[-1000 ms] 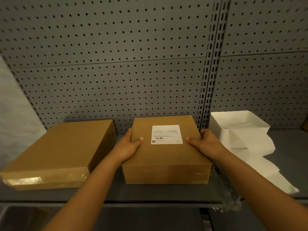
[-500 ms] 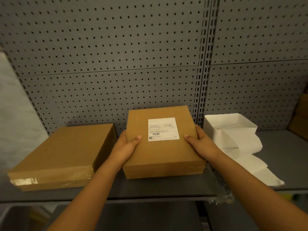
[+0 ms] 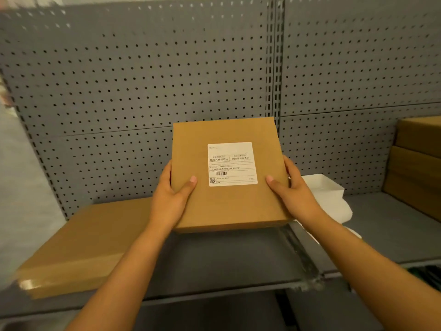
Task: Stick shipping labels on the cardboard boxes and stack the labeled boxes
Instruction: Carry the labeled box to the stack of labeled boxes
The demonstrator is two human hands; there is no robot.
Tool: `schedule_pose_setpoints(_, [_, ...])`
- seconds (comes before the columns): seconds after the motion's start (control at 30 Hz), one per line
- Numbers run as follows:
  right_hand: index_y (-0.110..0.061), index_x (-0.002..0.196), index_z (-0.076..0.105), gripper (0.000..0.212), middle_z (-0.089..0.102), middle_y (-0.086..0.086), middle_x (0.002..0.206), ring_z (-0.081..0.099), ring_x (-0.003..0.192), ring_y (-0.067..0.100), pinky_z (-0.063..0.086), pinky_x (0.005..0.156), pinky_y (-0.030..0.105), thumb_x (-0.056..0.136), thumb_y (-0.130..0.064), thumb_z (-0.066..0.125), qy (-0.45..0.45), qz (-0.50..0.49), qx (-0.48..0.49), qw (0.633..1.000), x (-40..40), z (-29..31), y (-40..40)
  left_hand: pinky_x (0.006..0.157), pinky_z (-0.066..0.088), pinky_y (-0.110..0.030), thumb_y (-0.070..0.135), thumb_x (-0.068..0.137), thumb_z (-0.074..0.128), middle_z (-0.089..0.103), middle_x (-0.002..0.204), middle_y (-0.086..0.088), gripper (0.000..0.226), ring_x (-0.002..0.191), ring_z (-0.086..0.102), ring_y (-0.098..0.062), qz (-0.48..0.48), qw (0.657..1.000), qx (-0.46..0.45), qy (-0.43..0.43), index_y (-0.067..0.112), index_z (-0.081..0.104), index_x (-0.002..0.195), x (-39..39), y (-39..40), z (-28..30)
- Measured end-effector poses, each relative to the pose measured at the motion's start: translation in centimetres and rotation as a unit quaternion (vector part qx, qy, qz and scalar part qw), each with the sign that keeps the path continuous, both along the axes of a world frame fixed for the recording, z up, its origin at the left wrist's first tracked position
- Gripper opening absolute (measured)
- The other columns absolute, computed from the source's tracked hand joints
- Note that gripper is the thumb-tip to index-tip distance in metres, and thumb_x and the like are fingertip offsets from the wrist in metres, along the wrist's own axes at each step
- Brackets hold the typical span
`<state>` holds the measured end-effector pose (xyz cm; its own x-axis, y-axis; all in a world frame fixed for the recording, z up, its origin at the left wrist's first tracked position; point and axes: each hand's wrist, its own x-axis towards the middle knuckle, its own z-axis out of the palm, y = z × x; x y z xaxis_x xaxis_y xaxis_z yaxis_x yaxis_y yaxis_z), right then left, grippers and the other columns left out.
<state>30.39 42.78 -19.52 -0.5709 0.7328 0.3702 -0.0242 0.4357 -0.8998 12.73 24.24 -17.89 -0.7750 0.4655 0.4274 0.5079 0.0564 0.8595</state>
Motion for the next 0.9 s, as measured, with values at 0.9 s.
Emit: schedule_pose_setpoints(0.9, [-0.034, 0.141, 0.032, 0.058, 0.045, -0.007, 0.135, 0.051, 0.117, 0.010, 0.048, 0.089, 0.027, 0.090, -0.039, 0.060, 0.137, -0.008, 0.088, 0.987, 18.7, 10.4, 17.1, 0.100, 0.047, -0.038, 0.039, 0.087, 0.064, 0.052, 0.134, 0.011, 0.068, 0.118, 0.053, -0.007, -0.008, 0.986, 0.139, 0.091, 0.030, 0.031, 0.145, 19.0, 17.4, 9.2])
